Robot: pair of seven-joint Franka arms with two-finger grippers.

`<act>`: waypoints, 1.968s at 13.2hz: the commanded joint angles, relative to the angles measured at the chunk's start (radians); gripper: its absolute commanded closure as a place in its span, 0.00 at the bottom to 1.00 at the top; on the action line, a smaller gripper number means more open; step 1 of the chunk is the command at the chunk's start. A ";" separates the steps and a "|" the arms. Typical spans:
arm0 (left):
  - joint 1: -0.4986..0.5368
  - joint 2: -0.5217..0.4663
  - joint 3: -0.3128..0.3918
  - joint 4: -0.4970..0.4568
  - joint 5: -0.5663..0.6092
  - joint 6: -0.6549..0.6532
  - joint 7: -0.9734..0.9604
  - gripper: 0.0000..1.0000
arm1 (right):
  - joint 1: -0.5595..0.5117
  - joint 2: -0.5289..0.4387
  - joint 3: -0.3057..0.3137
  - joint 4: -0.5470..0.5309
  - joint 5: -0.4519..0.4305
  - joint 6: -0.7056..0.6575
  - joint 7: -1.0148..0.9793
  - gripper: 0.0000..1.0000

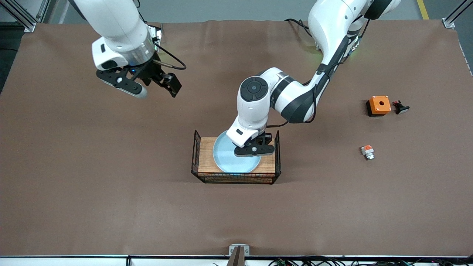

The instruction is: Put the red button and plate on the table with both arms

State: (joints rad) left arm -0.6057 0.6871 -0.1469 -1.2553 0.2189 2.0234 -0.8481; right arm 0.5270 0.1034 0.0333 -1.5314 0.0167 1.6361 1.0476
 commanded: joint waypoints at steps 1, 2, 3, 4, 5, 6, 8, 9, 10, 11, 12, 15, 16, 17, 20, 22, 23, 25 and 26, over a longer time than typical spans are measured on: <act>0.001 -0.148 0.003 -0.004 0.008 -0.136 -0.008 0.99 | 0.028 0.001 -0.006 -0.041 0.006 0.031 0.104 0.00; 0.004 -0.197 0.003 -0.004 0.004 -0.178 -0.009 0.99 | 0.046 0.019 -0.006 -0.041 0.021 0.037 0.174 0.01; 0.010 -0.239 0.004 -0.004 0.001 -0.213 -0.009 0.99 | 0.056 0.036 -0.006 -0.039 0.041 0.056 0.269 0.02; 0.041 -0.279 0.004 -0.006 -0.001 -0.242 -0.008 0.99 | 0.073 0.054 -0.006 -0.041 0.054 0.097 0.363 0.02; 0.082 -0.328 0.006 -0.012 0.002 -0.259 0.000 0.99 | 0.106 0.085 -0.006 -0.036 0.052 0.131 0.459 0.03; 0.128 -0.362 0.001 -0.033 -0.009 -0.270 0.020 0.99 | 0.126 0.116 -0.007 -0.032 0.051 0.177 0.554 0.03; 0.225 -0.376 0.001 -0.044 -0.058 -0.325 0.098 0.99 | 0.149 0.172 -0.007 -0.020 0.054 0.275 0.749 0.03; 0.283 -0.377 0.000 -0.052 -0.068 -0.348 0.159 0.99 | 0.165 0.203 -0.007 -0.010 0.046 0.301 0.808 0.03; 0.334 -0.380 -0.002 -0.068 -0.082 -0.360 0.206 0.99 | 0.180 0.241 -0.007 0.013 0.040 0.310 0.836 0.03; 0.381 -0.385 -0.002 -0.094 -0.096 -0.361 0.242 0.99 | 0.183 0.290 -0.007 0.060 0.040 0.311 0.857 0.03; 0.430 -0.394 -0.002 -0.133 -0.098 -0.359 0.286 0.99 | 0.183 0.332 -0.007 0.092 0.039 0.311 0.880 0.03; 0.562 -0.388 0.000 -0.223 -0.116 -0.326 0.417 1.00 | 0.183 0.400 -0.010 0.123 0.038 0.361 0.919 0.04; 0.616 -0.388 0.000 -0.283 -0.116 -0.272 0.482 1.00 | 0.182 0.404 -0.010 0.125 0.038 0.366 0.919 0.08; 0.660 -0.390 0.000 -0.353 -0.107 -0.199 0.550 1.00 | 0.177 0.406 -0.012 0.123 0.037 0.369 0.913 0.13; 0.771 -0.367 0.001 -0.534 -0.090 0.067 0.685 1.00 | 0.172 0.430 -0.012 0.123 0.035 0.392 0.913 0.24; 0.817 -0.313 0.001 -0.597 -0.088 0.191 0.725 1.00 | 0.180 0.449 -0.012 0.123 0.034 0.413 0.914 0.24; 0.826 -0.284 0.007 -0.607 -0.088 0.234 0.751 1.00 | 0.180 0.464 -0.012 0.125 0.032 0.433 0.917 0.24; 0.886 -0.230 0.007 -0.610 -0.087 0.296 0.829 0.99 | 0.182 0.486 -0.013 0.125 0.031 0.459 0.917 0.24; 0.906 -0.203 0.007 -0.610 -0.088 0.325 0.877 0.99 | 0.180 0.487 -0.013 0.125 0.031 0.468 0.914 0.24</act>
State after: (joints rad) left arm 0.2570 0.4530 -0.1353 -1.8631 0.1224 2.2969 -0.0495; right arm 0.7058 0.5657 0.0190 -1.4358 0.0589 2.0925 1.9414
